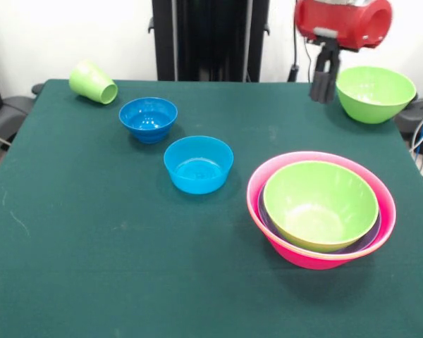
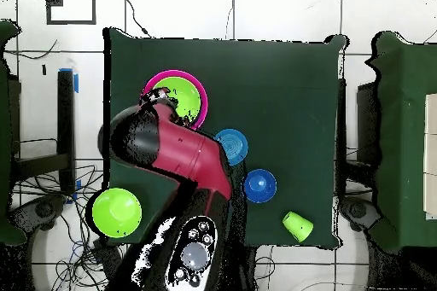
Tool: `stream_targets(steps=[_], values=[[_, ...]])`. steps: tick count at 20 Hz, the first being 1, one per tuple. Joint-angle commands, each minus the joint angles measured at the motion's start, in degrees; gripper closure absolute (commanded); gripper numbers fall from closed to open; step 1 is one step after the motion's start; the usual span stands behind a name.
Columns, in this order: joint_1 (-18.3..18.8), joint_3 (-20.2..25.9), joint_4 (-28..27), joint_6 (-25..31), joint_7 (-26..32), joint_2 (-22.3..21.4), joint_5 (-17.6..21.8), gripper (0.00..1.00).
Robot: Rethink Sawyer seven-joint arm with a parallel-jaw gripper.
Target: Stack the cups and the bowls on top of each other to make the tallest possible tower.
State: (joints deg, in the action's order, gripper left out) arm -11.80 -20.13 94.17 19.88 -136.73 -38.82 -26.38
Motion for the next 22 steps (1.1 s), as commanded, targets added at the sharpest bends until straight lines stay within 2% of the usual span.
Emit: stream_targets(steps=[1, 3, 4, 8, 14, 22], values=[[-3.42, 1.03, 6.28, 5.73, -13.22, 0.94, -1.0, 1.0], [-3.0, 1.07, 6.61, 5.03, -11.67, 0.85, -0.74, 1.0], [-2.74, 1.04, 6.76, 4.59, -10.78, 0.82, -0.51, 0.0], [-3.14, -0.48, 6.35, 3.2, -9.58, 1.33, 1.08, 0.0], [0.94, 2.26, 7.84, 2.33, -3.48, -0.55, 3.26, 0.0], [3.09, 2.92, 8.98, 2.07, -1.86, -1.51, 4.56, 0.0]])
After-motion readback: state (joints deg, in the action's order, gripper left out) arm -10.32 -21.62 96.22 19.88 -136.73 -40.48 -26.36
